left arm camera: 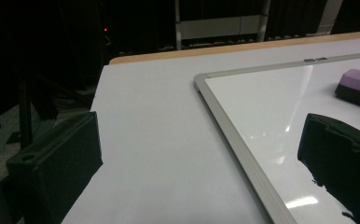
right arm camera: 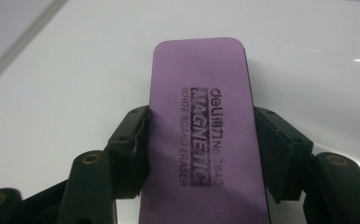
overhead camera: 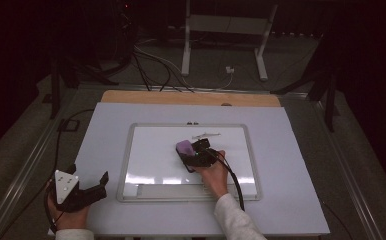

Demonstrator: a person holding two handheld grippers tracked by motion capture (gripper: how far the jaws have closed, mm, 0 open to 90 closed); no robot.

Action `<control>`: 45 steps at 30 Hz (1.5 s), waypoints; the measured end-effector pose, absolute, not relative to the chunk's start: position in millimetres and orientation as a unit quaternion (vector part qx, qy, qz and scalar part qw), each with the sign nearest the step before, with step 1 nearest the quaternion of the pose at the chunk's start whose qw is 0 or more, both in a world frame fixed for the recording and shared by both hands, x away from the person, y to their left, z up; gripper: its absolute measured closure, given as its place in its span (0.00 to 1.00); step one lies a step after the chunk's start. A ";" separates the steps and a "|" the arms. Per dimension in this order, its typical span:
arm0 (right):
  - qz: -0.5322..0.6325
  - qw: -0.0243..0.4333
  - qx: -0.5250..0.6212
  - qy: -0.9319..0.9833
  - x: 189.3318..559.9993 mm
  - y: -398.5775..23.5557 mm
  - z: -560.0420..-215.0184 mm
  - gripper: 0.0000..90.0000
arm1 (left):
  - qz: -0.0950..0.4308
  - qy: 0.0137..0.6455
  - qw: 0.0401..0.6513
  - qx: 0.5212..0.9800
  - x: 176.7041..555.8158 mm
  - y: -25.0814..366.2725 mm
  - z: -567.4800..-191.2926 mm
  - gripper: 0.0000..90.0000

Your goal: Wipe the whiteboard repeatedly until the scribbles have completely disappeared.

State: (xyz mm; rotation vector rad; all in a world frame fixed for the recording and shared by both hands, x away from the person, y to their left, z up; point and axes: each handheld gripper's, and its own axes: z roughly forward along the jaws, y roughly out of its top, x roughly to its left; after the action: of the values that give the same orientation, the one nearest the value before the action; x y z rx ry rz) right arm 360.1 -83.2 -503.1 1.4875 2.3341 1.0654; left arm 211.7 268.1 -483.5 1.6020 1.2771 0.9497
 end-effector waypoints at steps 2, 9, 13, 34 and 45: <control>0.363 0.082 0.482 0.793 355.3 -75.0 -503.8 0.46 | 0.380 0.511 0.428 0.642 211.7 267.8 -483.4 0.00; 0.356 0.090 0.437 0.821 343.9 -53.7 -503.9 0.46 | 0.381 0.511 0.428 0.641 211.5 268.4 -483.3 0.00; 0.331 0.139 0.448 0.819 347.2 -58.3 -504.0 0.46 | 0.381 0.512 0.429 0.639 211.2 268.4 -483.2 0.00; 0.325 0.141 0.442 0.824 346.2 -56.9 -503.0 0.46 | 0.381 0.512 0.429 0.639 211.2 268.4 -483.3 0.00; 0.302 0.186 0.538 0.765 370.4 -100.9 -503.2 0.46 | 0.381 0.513 0.427 0.640 211.4 268.6 -483.3 0.00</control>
State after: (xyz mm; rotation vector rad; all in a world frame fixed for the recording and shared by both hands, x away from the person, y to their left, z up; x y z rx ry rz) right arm 370.4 -100.9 -503.2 1.5165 2.1538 0.8493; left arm 211.4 268.6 -483.3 1.5998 1.2808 0.9522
